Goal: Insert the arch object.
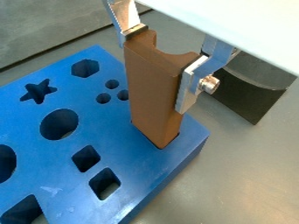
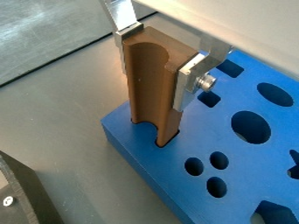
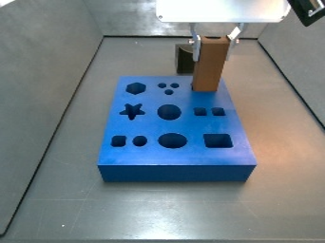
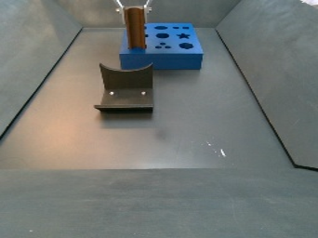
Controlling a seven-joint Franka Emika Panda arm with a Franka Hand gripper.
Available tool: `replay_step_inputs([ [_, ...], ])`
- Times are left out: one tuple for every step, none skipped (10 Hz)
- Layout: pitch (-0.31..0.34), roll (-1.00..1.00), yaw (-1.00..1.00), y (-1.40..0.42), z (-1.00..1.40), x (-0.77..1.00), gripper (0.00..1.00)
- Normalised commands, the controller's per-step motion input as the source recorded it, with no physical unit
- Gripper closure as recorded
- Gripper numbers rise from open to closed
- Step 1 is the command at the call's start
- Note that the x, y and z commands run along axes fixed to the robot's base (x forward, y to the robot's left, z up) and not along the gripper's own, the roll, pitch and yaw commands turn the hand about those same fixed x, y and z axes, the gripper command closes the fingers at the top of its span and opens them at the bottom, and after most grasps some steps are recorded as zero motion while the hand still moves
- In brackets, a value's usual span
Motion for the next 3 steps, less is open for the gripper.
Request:
replay_step_inputs([
  [-0.141,0.0,0.0,0.0,-0.22,0.0,1.0],
  [-0.121,0.0,0.0,0.0,-0.05,-0.01,1.0],
  [0.0,0.0,0.0,0.0,0.0,0.0,1.0],
])
